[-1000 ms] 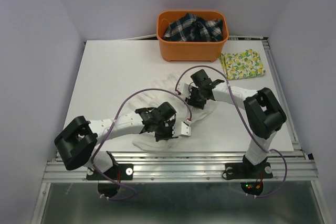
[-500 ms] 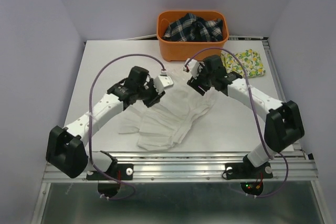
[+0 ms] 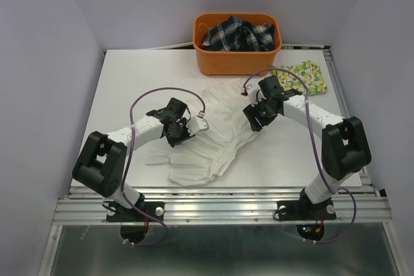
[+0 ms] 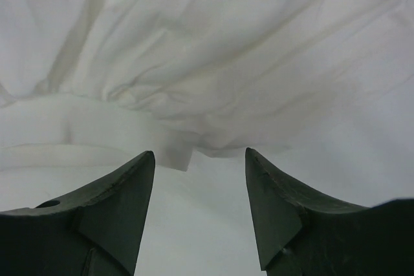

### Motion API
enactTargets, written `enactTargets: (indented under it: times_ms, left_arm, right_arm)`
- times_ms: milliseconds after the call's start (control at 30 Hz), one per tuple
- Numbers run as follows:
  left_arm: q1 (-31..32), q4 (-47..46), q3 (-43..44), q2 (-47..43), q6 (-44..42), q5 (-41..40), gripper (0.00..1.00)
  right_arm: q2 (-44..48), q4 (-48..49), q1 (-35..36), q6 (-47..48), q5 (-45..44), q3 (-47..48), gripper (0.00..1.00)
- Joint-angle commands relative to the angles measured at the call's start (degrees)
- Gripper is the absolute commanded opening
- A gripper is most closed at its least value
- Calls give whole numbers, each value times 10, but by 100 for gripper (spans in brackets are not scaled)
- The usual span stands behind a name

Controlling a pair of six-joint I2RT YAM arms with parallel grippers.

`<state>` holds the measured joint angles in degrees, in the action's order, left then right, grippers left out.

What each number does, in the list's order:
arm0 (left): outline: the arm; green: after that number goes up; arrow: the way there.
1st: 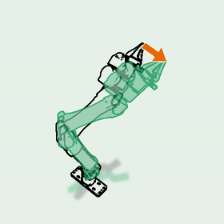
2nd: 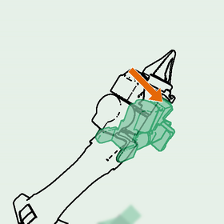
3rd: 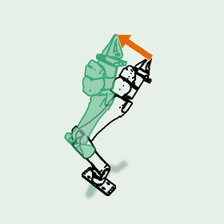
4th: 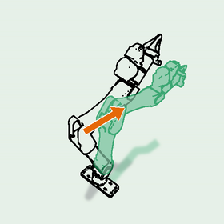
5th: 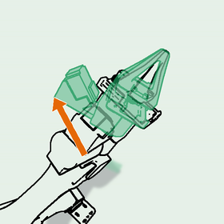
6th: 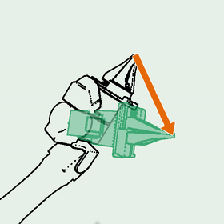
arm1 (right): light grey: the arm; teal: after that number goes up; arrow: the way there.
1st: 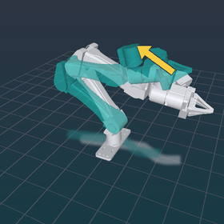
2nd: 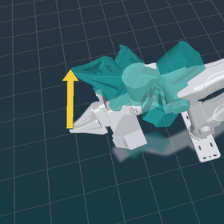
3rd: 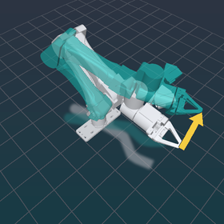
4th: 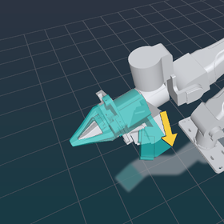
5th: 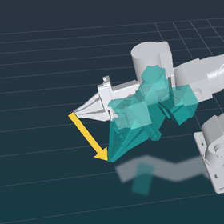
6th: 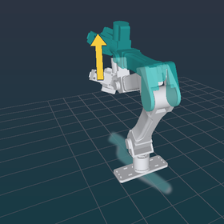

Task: Fold and stack the skirts
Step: Flatten the skirt out

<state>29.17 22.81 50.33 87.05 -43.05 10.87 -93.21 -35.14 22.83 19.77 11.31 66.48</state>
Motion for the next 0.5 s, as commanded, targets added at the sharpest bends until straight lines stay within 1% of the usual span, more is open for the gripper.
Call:
enactTargets:
  times_ms: [0,100,167,200,300,367,400,433,467]
  left_arm:
    - [19,13,-19,-15,-36,-9,31]
    - [47,21,-45,-32,-42,-9,30]
    - [83,27,-60,-40,-42,-9,30]
    - [98,28,-65,-47,-39,-11,30]
    - [160,32,-68,-51,-13,-3,30]
    - [199,41,-53,-49,11,26,30]
    - [209,45,-40,-47,30,37,30]
    - [219,46,-40,-46,31,48,30]
    - [226,49,-24,-45,45,76,30]
  right_arm:
    - [-44,-44,-45,-47,25,35,63]
    - [-93,-56,-58,-66,49,68,62]
    - [-124,-66,-66,-69,80,82,59]
    - [-134,-69,-66,-69,95,88,56]
    - [-173,-76,-66,-66,137,124,53]
    - [-195,-75,-66,-57,150,160,53]
    - [-216,-73,-66,-54,151,190,53]
    - [-226,-73,-66,-54,153,190,53]
    - [-235,-73,-66,-48,165,223,53]
